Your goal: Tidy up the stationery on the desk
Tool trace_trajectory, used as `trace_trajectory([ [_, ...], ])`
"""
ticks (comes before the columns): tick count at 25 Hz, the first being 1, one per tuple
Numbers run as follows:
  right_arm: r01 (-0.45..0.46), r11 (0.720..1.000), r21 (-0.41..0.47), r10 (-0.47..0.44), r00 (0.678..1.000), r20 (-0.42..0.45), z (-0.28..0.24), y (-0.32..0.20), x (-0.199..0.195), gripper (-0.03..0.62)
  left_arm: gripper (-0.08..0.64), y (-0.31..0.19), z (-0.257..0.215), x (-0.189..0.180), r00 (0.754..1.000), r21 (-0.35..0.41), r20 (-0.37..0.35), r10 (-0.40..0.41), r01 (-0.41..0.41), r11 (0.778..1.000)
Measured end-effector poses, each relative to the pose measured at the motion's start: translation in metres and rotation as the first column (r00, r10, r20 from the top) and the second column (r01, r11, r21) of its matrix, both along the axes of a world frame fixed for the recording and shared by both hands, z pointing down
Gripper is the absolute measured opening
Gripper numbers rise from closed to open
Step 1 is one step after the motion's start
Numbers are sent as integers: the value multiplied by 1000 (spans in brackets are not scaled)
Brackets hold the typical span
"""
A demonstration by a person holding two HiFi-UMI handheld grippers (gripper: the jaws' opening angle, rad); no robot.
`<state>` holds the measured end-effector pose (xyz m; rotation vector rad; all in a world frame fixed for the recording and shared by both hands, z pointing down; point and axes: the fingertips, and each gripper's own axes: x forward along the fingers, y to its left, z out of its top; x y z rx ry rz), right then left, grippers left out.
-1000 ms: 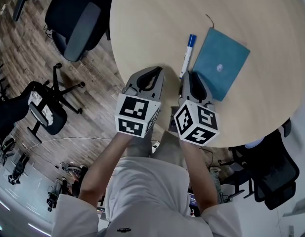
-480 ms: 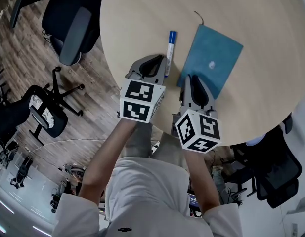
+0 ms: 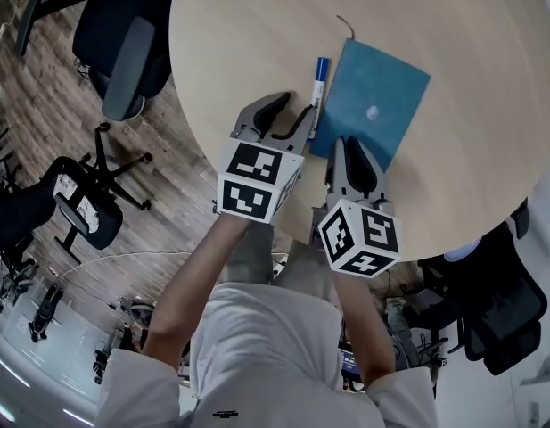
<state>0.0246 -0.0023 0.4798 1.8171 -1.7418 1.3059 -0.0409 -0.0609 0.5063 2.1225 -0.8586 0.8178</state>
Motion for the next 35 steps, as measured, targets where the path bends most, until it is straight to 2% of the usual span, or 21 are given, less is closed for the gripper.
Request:
trace_trajectory([
  [6,-14,1000,-9,14,1000,1,3,6,13,92,149,0,2,17,1000,7,-2,29,-29,1000],
  [12,-28,1000,-10,28,1000,3,1,11,20,92,148,9,5,30,995,-1,14,99,-99,995],
  [27,-34,999,12,34,999,-9,-9,23,36,92,149,21,-16,27,998,43,2,60,-60,997],
  [33,-10,998,62,11,1000,-22,-34,29,45,69,147,34,-42,20,999,60,0,53,-53,997],
  [35,1,996,86,1,1000,-22,-46,33,49,57,102,41,-51,19,999,58,-4,47,-47,997],
])
